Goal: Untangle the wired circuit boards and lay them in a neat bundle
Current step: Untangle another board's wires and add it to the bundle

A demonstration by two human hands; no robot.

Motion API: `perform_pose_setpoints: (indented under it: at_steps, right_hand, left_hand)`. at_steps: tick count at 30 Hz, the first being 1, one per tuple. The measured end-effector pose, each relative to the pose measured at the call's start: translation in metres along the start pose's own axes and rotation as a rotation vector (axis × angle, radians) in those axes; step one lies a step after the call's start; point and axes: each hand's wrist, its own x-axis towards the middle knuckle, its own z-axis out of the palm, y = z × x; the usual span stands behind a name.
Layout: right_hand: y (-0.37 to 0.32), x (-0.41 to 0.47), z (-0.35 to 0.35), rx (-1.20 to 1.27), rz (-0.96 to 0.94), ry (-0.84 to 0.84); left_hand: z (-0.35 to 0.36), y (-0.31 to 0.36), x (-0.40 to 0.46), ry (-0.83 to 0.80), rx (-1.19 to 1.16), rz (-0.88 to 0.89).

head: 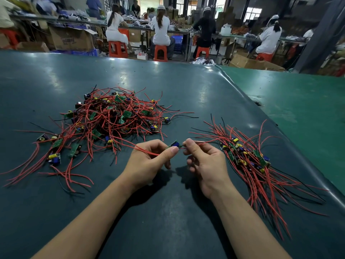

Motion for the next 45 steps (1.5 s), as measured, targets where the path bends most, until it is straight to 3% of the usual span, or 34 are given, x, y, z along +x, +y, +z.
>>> perform_pose_setpoints:
  at_steps: [13,20,23,26,30,34,38,41,45]
  right_hand:
    - [-0.008,0.010,-0.013,0.220,-0.066,0.193]
    - [-0.008,0.011,-0.014,0.350,-0.001,0.200]
    - [-0.008,0.011,-0.014,0.349,-0.024,0.182]
    - [-0.008,0.010,-0.012,0.328,0.080,0.080]
    - [-0.003,0.007,-0.006,0.062,0.101,0.070]
    - [-0.001,0.007,-0.006,-0.028,-0.011,0.090]
    - [0.003,0.000,-0.003,-0.277,-0.141,-0.110]
    - [0.002,-0.005,0.000,-0.123,-0.088,-0.258]
    - [-0.001,-0.002,-0.003,-0.038,-0.050,-0.214]
  left_hand:
    - [-0.001,0.000,-0.001,0.157,-0.022,0.025]
    - [-0.001,0.002,0.000,0.267,-0.033,0.072]
    - [-0.001,0.002,0.000,0.322,-0.020,0.098]
    - [-0.003,-0.001,0.002,0.387,-0.041,0.121]
    - [-0.008,0.000,0.008,0.454,-0.209,0.123]
    - [-0.014,0.005,0.007,0.407,-0.490,0.107]
    - [-0.009,0.009,0.003,0.246,-0.525,-0.043]
    - [-0.005,0.012,0.001,0.092,-0.585,-0.134]
    - [0.001,0.010,-0.005,-0.088,-0.468,-0.251]
